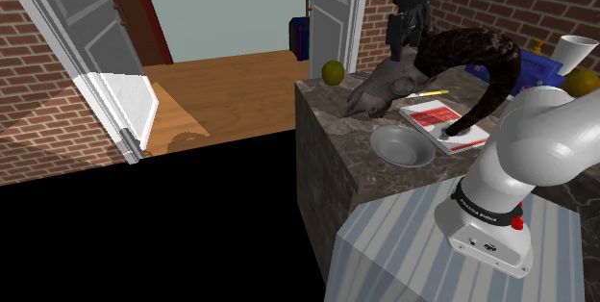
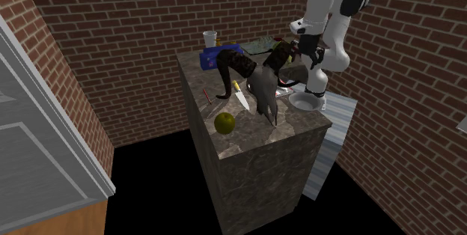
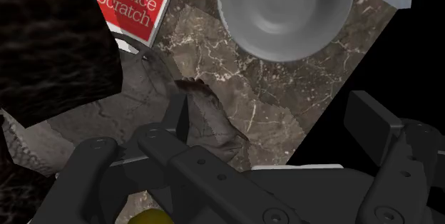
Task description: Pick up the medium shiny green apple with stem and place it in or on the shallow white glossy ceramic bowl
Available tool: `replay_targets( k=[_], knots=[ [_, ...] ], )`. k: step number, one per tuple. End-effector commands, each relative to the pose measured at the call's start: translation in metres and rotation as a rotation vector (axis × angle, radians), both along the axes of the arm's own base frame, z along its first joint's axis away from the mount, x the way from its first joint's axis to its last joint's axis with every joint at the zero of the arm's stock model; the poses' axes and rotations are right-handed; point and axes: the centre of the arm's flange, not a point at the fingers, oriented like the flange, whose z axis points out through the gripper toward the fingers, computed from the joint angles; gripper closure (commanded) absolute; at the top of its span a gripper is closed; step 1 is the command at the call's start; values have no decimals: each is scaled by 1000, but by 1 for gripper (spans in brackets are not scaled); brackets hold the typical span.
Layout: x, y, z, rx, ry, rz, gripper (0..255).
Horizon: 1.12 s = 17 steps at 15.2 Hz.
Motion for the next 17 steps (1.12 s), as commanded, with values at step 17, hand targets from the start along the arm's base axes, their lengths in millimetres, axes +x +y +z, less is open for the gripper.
replay_targets(
  k=[17],
  knots=[
    [151,-117,-68,55,-102,-10,0]
  ],
)
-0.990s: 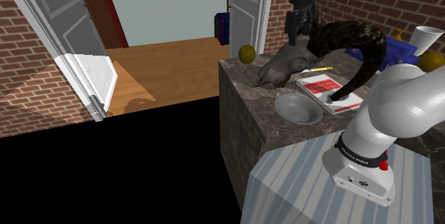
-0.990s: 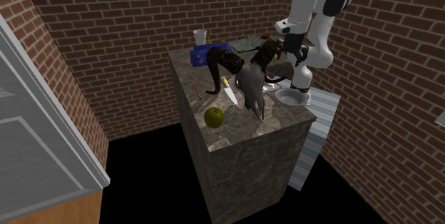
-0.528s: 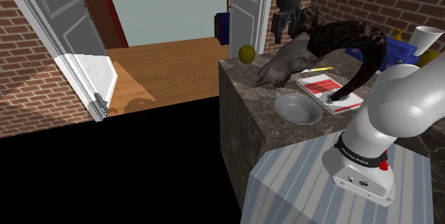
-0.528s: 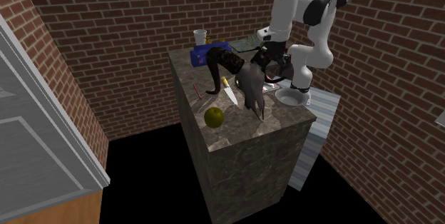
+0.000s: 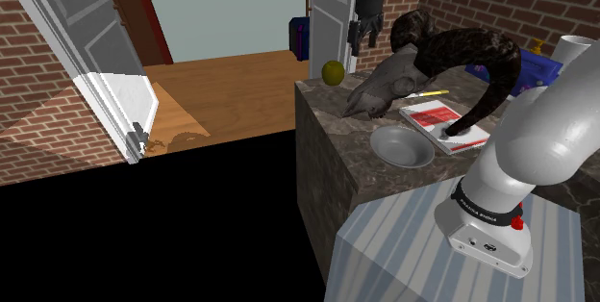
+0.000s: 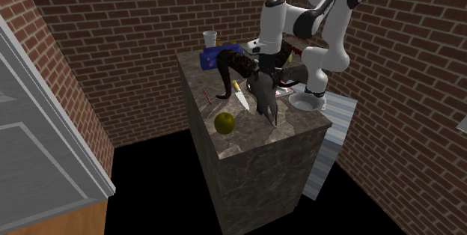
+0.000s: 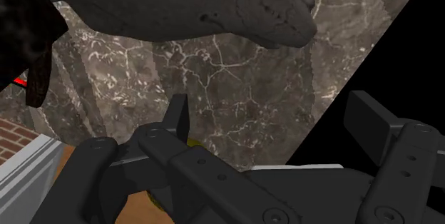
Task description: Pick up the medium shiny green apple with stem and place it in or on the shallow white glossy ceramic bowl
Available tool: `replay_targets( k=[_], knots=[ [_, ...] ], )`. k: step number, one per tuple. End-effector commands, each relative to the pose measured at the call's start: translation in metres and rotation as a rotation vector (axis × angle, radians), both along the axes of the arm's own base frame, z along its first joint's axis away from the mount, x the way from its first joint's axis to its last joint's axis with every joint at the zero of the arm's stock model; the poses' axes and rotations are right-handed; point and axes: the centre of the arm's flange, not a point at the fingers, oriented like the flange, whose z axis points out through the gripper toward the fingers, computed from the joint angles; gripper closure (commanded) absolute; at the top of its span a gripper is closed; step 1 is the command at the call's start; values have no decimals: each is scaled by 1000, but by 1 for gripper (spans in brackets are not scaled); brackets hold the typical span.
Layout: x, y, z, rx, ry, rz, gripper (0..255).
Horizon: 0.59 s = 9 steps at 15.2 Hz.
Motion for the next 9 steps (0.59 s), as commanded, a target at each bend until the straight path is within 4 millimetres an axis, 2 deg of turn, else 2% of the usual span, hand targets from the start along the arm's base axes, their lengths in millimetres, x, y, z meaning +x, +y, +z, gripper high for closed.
replay_targets(
  k=[1,9],
  knots=[
    [18,-13,-11,6,-14,-1,0],
    [96,-71,-41,34,-65,-6,0]
  ],
)
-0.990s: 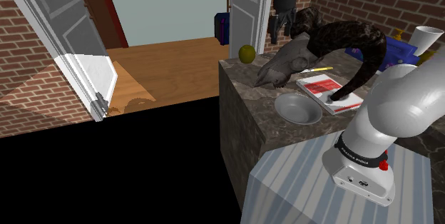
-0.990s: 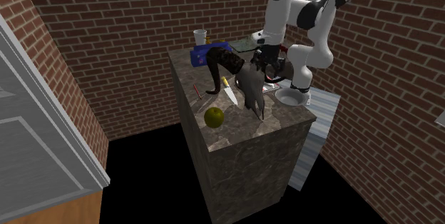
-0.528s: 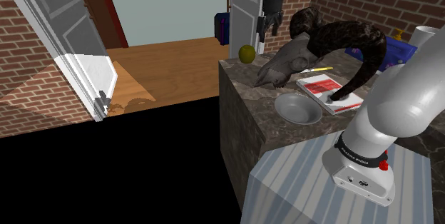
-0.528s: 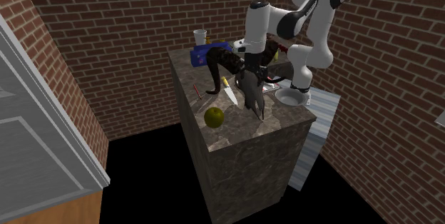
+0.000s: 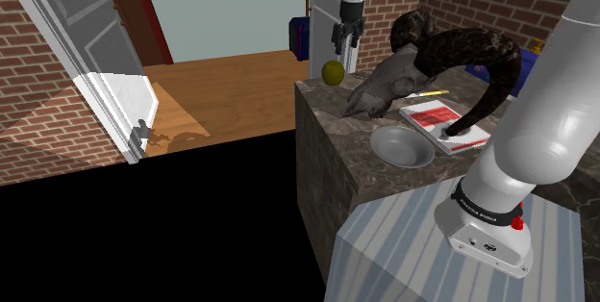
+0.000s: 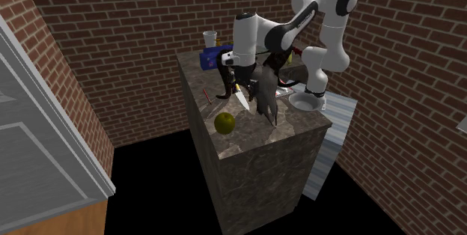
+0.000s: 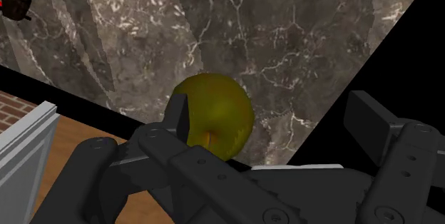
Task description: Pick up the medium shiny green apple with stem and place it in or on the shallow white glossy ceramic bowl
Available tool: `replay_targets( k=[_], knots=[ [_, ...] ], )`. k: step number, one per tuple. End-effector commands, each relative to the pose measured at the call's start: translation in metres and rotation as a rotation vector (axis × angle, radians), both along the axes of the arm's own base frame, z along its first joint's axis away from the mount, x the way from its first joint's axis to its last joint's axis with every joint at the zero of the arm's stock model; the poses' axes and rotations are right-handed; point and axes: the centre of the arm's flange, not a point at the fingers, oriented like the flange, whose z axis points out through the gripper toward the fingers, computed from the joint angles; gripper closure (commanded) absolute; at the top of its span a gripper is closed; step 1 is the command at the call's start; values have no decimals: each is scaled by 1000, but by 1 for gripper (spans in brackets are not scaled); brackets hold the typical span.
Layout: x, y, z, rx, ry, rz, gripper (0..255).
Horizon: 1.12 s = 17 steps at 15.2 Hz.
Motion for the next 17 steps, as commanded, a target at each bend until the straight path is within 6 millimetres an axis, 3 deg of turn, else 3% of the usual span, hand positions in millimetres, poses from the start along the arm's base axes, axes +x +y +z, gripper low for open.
replay_targets(
  k=[1,6,13,17],
  knots=[
    [20,-16,-8,7,-14,-1,0],
    [66,-49,-24,23,-44,-3,0],
    [68,-48,-61,23,-44,-3,0],
    [68,-48,-64,23,-44,-3,0]
  ],
)
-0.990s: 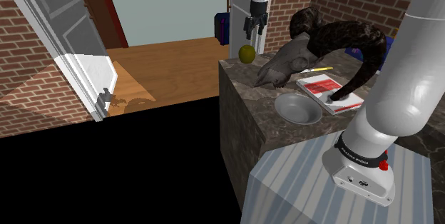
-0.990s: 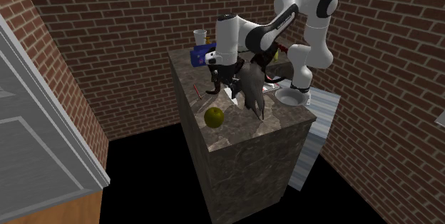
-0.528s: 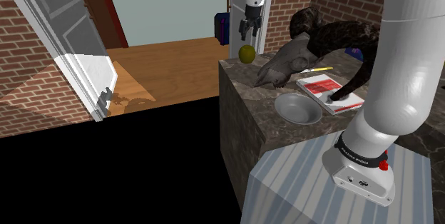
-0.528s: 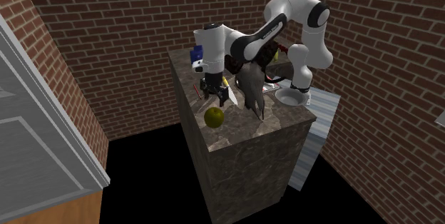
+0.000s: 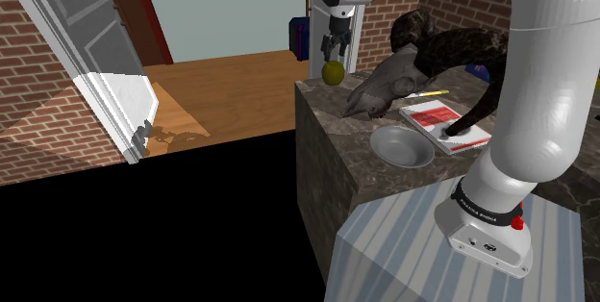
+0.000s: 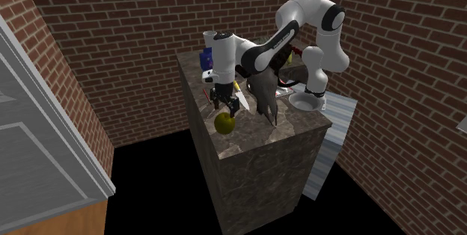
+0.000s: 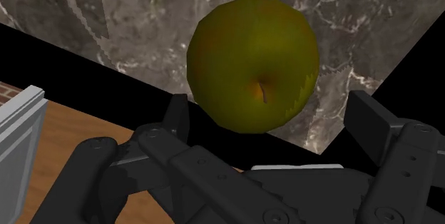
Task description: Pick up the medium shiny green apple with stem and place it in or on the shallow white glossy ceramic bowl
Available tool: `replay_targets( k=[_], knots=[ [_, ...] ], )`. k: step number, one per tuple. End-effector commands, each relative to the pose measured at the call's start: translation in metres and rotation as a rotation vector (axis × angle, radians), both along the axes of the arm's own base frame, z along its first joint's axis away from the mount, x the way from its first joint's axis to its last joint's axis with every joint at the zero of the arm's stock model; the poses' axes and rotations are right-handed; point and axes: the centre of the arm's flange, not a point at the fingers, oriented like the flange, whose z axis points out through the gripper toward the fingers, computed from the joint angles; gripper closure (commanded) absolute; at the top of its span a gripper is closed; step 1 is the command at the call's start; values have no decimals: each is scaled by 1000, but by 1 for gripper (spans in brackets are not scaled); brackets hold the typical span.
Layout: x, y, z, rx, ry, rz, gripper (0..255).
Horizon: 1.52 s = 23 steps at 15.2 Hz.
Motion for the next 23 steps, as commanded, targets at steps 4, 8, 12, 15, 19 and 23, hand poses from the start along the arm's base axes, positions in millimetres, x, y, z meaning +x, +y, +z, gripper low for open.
replay_targets(
  k=[4,8,12,15,19,23],
  knots=[
    [0,0,-1,0,0,0,0],
    [0,0,-1,0,0,0,255],
    [0,0,0,0,0,0,255],
    [0,0,5,0,0,0,255],
    [0,0,26,0,0,0,255],
    [0,0,47,0,0,0,255]
  ],
)
